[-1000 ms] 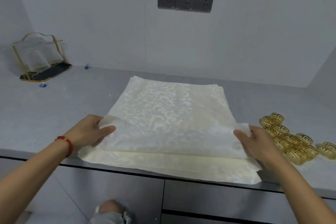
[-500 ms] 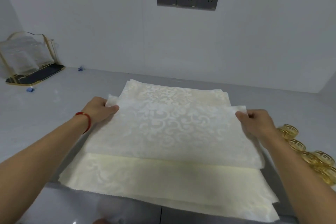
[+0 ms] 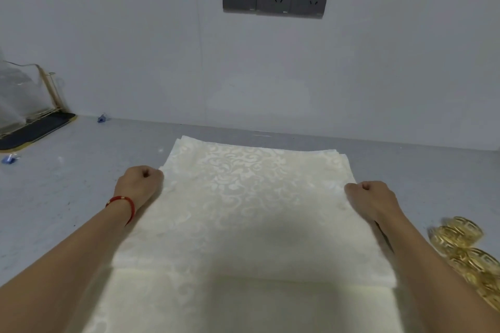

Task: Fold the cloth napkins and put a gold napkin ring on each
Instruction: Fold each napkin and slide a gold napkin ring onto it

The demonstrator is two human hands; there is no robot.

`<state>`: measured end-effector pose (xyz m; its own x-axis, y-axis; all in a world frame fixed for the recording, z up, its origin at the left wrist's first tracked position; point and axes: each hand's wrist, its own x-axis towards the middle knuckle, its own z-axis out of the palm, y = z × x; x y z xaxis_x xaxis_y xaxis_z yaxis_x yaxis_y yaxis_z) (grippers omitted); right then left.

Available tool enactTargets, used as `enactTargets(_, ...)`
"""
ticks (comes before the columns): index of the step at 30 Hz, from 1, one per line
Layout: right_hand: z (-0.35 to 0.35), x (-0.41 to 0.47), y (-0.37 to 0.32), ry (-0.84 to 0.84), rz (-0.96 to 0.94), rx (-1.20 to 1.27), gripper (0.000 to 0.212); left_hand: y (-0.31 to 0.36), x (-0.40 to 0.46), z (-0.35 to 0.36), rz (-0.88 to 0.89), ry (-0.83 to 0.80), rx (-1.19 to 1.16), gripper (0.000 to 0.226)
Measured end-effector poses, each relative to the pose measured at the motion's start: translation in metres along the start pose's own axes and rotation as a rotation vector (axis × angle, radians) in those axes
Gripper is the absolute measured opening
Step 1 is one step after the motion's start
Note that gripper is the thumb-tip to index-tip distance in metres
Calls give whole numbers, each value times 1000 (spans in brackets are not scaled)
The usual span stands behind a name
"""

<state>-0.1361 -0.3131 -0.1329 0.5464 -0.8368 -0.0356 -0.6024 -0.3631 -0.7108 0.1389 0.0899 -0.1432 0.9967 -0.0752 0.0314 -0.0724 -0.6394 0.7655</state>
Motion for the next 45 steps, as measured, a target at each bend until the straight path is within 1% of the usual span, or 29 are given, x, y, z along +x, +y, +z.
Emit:
enactTargets(2,1,5,3,22,-5,-19,25,1,3,0,-6,13,8,27)
enactTargets(5,2,10,5,53,-16,-65,31,2,3,1,-8,38,41,24)
enactTargets(7,3,13,6,61,-17,-96,35,-1,5,1,-30,52,11,22)
enactTargets(11,4,21,8,72,-11,-142,39,-7,12,-1,-58,24,-19,21)
enactTargets(17,7,22,4,101,28,-208,32,-5,15,1,-70,29,4,22)
enactTargets(20,9,20,1,100,36,-237,33,-5,16,1,-59,35,15,20)
enactTargets(23,10,17,0,103,22,-210,33,-1,15,0,-47,14,36,21)
enactTargets(26,-2,10,-3,73,-18,-63,28,7,19,-10,-66,-38,16,24)
enactTargets(27,-7,4,-2,76,-56,-63,25,10,18,-16,-64,-54,29,23)
enactTargets(28,-11,0,-2,118,-122,-131,24,13,14,-20,-32,-53,95,21)
enactTargets(29,-12,-9,-1,169,-203,-212,25,15,4,-23,42,-28,195,21)
enactTargets(30,-8,-22,-4,201,-304,-252,26,17,-9,-22,158,8,294,25)
enactTargets(31,0,-40,-10,187,-400,-241,28,20,-31,-17,311,39,349,30)
enactTargets(33,24,-86,-32,50,-543,-183,37,29,-89,-1,619,23,328,41)
enactTargets(34,37,-110,-45,-44,-585,-200,49,37,-119,9,732,-19,323,47)
enactTargets(35,51,-129,-54,-134,-634,-270,66,43,-143,21,801,-76,352,55)
enactTargets(36,63,-146,-61,-205,-674,-370,83,46,-160,33,814,-160,424,63)
enactTargets(37,72,-155,-64,-266,-683,-458,97,47,-169,43,783,-239,517,69)
enactTargets(38,78,-161,-60,-330,-669,-530,104,43,-176,51,735,-303,599,72)
enactTargets(39,81,-161,-53,-371,-641,-587,105,36,-176,58,690,-348,655,72)
enactTargets(40,80,-161,-45,-369,-593,-618,103,29,-175,62,659,-368,690,70)
enactTargets(43,61,-153,-11,-225,-352,-690,88,23,-176,62,631,-374,701,64)
enactTargets(45,42,-145,11,-181,-214,-696,80,21,-172,56,573,-389,700,65)
